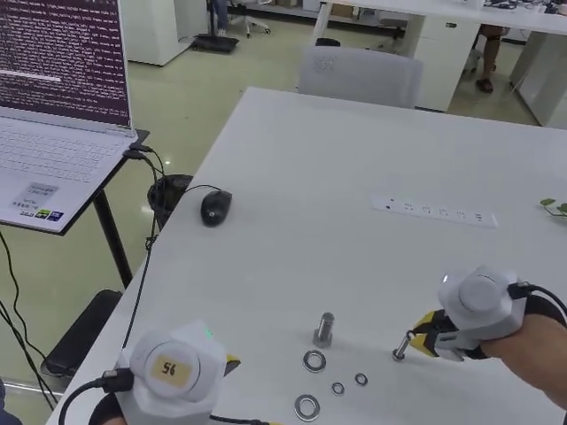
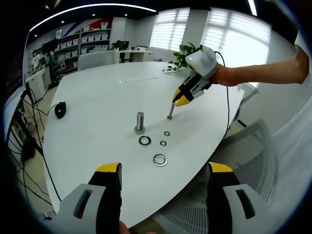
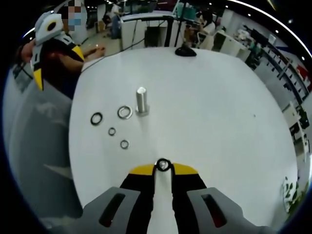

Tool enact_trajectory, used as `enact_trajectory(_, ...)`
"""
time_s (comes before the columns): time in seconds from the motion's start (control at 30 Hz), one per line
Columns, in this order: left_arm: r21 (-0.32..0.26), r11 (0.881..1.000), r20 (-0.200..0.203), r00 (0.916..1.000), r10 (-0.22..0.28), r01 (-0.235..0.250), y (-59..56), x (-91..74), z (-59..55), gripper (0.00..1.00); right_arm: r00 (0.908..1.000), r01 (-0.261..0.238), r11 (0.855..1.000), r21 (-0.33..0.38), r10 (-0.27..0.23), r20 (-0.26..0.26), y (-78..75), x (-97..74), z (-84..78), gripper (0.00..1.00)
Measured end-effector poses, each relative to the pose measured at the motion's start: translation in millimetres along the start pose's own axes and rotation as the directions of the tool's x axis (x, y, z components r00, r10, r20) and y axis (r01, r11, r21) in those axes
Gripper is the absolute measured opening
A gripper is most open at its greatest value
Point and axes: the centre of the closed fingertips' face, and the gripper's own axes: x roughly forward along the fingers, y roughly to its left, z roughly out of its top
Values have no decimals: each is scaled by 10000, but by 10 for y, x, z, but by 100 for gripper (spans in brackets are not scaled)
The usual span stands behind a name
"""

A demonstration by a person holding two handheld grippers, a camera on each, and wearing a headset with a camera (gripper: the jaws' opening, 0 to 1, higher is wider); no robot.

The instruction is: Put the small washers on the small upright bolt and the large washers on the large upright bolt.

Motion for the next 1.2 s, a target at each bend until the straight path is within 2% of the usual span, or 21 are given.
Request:
enact_trajectory(0.83, -91, 9999, -32, 10000, 50, -51, 18, 3, -17, 70, 9984, -331, 9989, -325, 316, -475, 25, 106, -32, 13)
enact_trajectory(1.2, -168, 9998, -43, 9999, 120, -121, 37, -14, -42, 70, 9954, -534, 9986, -6, 532, -799, 29, 332, -155, 14)
